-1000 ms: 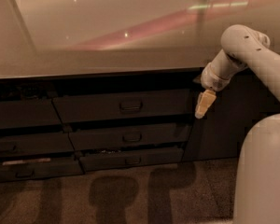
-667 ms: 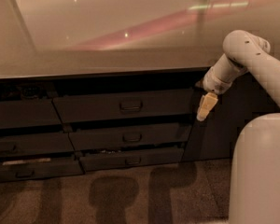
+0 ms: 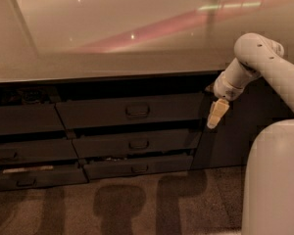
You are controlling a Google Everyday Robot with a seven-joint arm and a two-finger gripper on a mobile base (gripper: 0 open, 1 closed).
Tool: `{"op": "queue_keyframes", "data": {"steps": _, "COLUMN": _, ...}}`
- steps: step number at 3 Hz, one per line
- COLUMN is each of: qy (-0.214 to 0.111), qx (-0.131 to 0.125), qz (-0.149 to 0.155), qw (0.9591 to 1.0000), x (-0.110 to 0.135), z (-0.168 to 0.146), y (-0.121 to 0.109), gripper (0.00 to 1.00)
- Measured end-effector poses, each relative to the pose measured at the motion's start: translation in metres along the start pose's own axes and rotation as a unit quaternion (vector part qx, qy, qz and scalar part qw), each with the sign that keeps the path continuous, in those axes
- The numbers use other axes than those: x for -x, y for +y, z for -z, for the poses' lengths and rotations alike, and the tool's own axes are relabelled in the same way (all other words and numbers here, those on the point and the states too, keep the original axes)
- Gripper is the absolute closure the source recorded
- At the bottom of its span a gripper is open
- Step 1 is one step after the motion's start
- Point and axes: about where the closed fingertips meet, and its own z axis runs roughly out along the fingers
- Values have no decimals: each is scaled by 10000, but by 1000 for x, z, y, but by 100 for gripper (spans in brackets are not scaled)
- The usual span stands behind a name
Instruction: Open top drawer
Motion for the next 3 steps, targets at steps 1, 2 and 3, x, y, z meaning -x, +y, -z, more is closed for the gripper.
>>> {"op": "queue_keyframes", "data": {"steps": 1, "qy": 0, "qx": 0, "qz": 0, "qw": 10000, "x": 0, "z": 0, "y": 0, "gripper": 19}}
{"op": "queue_keyframes", "data": {"steps": 2, "qy": 0, "qx": 0, "qz": 0, "qw": 10000, "x": 0, "z": 0, "y": 0, "gripper": 42}}
{"op": "queue_keyframes", "data": {"steps": 3, "qy": 0, "qx": 0, "qz": 0, "qw": 10000, "x": 0, "z": 0, "y": 0, "gripper": 65}}
